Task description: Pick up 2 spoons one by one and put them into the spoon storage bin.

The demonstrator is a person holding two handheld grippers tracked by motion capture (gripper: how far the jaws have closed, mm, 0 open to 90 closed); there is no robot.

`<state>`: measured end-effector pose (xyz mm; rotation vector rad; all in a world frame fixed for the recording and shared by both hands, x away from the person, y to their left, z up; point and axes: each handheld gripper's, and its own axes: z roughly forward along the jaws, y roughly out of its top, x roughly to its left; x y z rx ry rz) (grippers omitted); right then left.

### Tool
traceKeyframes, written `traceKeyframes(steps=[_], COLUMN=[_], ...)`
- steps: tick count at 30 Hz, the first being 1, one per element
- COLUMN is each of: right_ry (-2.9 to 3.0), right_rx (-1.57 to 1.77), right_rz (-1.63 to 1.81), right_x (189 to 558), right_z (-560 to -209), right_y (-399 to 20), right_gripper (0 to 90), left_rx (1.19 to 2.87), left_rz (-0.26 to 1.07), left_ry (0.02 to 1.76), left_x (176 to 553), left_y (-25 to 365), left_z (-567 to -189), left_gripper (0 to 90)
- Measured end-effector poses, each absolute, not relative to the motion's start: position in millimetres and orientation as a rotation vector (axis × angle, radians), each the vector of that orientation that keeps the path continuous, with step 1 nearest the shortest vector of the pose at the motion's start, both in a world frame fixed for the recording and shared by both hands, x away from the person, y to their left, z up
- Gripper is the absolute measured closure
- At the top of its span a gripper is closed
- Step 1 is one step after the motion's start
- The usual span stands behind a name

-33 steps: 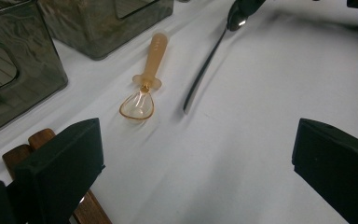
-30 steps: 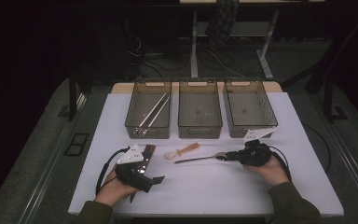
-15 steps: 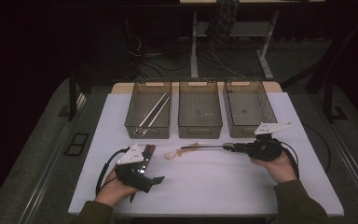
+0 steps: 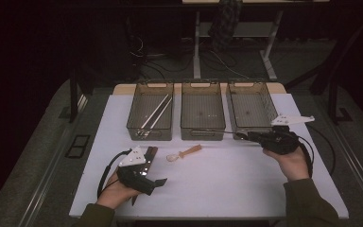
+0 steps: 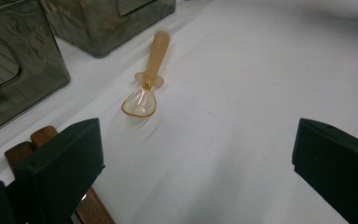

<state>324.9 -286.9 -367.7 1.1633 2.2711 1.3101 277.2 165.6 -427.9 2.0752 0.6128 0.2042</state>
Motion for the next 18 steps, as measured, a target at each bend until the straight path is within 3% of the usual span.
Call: traceKeyframes(steps=[18], right_ry=[2.187], right_rx=[1.245], right_rz=[1.183], right_x=[376.5], right_z=[-350.2], right_y=[-269.1], right_gripper=[87.8], left_rx=[2.063], left_rz=[0.199], left_ry=[0.619], left_x=[276.9], left_y=[166.1], left_z=[-427.8], left_gripper=[0.5])
